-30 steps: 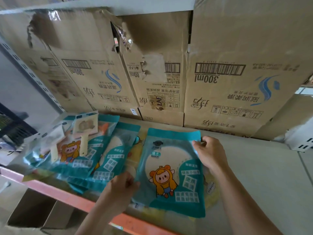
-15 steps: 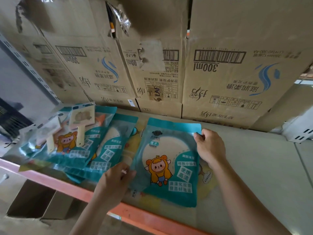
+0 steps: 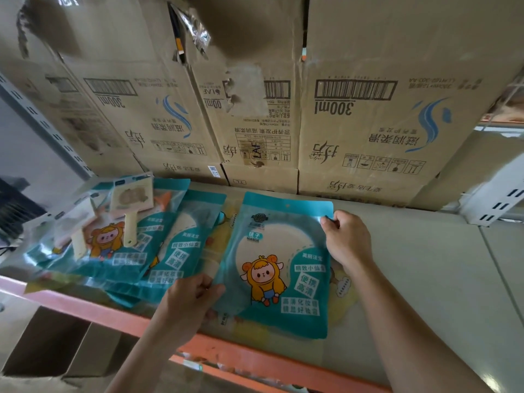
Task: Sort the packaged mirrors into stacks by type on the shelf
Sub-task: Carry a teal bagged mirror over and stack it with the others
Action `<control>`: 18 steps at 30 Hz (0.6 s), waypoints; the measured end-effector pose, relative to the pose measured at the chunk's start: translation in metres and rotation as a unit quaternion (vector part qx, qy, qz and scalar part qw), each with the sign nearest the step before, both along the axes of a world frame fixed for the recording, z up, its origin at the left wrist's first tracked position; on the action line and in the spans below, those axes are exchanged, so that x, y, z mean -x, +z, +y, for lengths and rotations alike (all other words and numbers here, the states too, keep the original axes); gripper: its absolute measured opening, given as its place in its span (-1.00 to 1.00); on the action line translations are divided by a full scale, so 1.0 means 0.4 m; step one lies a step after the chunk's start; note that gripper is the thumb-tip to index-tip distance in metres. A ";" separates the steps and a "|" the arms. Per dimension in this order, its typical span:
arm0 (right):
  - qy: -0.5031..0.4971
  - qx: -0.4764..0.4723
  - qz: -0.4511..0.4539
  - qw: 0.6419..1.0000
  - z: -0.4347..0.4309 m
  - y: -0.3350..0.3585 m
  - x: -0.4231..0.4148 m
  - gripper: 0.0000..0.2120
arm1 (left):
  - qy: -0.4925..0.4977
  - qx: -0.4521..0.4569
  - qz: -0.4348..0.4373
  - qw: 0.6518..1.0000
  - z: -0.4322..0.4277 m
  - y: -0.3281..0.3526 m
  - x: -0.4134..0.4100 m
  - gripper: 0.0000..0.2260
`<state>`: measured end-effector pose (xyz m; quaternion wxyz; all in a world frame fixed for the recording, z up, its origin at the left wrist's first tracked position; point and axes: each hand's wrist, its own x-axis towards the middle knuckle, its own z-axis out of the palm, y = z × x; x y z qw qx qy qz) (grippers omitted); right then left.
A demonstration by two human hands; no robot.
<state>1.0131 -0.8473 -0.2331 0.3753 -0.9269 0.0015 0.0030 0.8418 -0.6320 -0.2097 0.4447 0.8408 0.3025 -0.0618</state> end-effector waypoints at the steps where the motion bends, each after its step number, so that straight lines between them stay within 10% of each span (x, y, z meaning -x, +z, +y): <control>1: -0.004 -0.002 0.002 1.000 0.003 0.003 0.003 -0.63 | 0.004 0.003 -0.003 1.000 0.003 -0.001 -0.001 -0.83; 18: -0.164 -0.130 -0.045 0.977 -0.041 0.104 0.119 -0.62 | -0.077 0.074 -0.114 0.988 0.053 -0.002 0.007 -0.68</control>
